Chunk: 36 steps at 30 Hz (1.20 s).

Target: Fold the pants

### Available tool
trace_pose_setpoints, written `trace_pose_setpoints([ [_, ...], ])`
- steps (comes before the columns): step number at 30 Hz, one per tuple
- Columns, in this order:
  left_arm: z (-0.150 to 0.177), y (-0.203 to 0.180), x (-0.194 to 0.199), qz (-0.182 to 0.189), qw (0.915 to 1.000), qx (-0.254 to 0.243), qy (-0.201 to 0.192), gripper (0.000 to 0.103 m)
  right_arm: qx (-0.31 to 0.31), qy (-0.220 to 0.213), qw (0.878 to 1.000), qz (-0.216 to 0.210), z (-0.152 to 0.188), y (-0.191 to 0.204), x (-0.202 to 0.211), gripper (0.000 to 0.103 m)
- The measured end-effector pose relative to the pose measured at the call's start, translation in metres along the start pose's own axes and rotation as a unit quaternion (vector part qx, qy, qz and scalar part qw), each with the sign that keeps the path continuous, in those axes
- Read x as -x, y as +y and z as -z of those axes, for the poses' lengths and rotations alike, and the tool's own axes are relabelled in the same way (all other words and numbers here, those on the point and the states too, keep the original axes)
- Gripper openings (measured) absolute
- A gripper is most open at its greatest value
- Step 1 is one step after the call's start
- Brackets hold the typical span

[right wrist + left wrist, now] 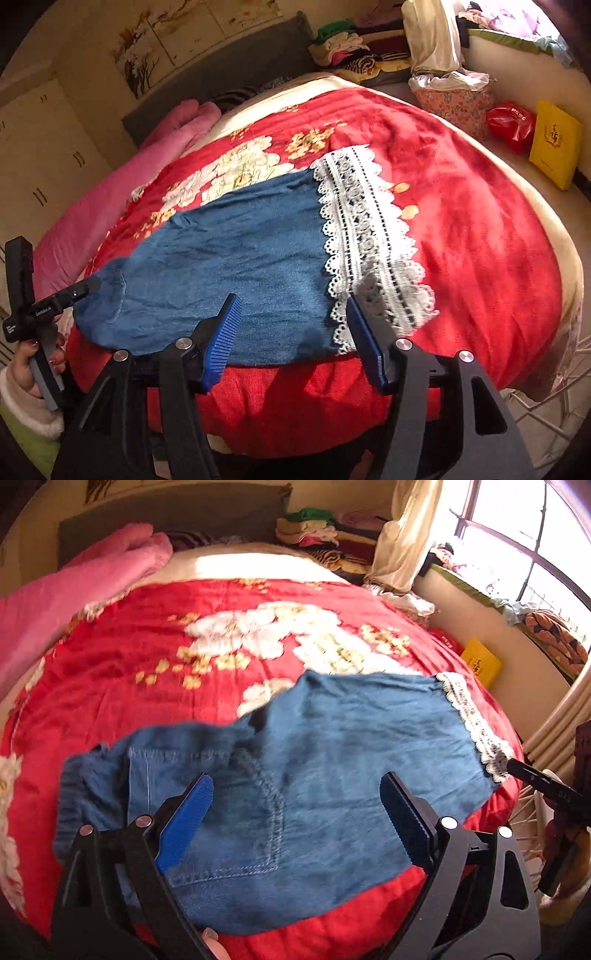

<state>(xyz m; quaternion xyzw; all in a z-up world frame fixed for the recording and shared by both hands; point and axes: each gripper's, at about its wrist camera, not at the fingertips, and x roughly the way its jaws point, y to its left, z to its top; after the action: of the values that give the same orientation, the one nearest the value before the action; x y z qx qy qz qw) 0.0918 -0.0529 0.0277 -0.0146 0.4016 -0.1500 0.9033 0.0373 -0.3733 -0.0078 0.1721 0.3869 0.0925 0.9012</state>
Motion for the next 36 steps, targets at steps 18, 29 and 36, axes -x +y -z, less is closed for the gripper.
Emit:
trace_pose_setpoints([
  [18,-0.098,-0.151,-0.122,0.096,0.9750,-0.192,0.058,0.093,-0.063,-0.003,0.998,0.001,0.012,-0.042,-0.013,0.073],
  [29,-0.112,-0.179,-0.206,0.158,0.9514,-0.238,0.115,0.093,-0.069,-0.009,0.997,-0.021,0.006,-0.038,-0.033,0.057],
  [36,-0.114,-0.198,-0.240,0.219,0.9333,-0.235,0.160,0.076,-0.092,-0.003,0.995,-0.041,0.007,-0.047,-0.042,0.038],
])
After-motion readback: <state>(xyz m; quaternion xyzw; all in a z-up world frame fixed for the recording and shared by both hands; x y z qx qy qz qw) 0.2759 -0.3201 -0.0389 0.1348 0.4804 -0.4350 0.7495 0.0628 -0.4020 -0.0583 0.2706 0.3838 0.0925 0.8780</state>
